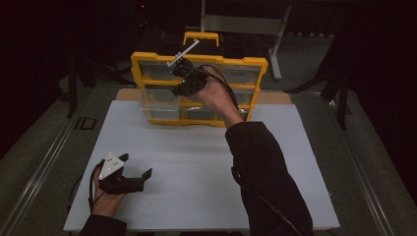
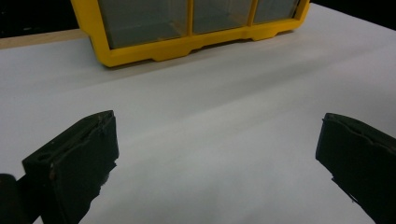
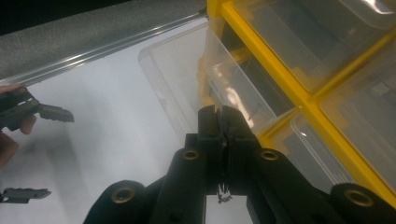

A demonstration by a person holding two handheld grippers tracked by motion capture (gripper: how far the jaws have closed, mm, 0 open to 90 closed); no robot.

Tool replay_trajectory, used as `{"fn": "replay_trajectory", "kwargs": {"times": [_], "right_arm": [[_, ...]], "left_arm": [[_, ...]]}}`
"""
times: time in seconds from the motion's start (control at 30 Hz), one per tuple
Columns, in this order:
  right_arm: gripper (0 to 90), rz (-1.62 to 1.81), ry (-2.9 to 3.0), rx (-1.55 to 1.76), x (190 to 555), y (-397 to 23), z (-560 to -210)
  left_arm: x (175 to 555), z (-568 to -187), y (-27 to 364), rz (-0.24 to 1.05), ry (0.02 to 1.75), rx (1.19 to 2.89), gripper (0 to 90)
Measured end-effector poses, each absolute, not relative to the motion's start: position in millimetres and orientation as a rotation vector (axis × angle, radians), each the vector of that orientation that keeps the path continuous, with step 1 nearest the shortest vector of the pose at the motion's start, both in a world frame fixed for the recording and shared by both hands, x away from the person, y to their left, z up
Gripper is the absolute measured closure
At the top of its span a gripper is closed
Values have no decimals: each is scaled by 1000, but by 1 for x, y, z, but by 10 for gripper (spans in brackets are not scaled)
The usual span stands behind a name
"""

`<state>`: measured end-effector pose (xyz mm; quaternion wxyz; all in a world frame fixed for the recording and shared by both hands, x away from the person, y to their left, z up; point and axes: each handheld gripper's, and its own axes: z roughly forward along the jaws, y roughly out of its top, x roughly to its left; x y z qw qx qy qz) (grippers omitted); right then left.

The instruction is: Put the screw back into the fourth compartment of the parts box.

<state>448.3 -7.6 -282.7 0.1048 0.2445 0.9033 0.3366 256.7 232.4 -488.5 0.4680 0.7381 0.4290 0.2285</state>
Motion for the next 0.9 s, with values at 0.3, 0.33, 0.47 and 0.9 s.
{"fn": "replay_trajectory", "kwargs": {"times": [0.3,0.33,0.47,0.9], "right_arm": [[870,969,2643,747,452,3,-291],[838,974,2636,754,453,3,-292],[476,1014,2619,766,454,3,-293],[211,910,2638,686,438,-21,-303]], "left_arm": [[257,-489,233,559,1054,1811,1],[257,-489,233,558,1053,1810,1],[257,-489,233,561,1055,1812,1],[258,-491,231,569,1060,1823,1]]}}
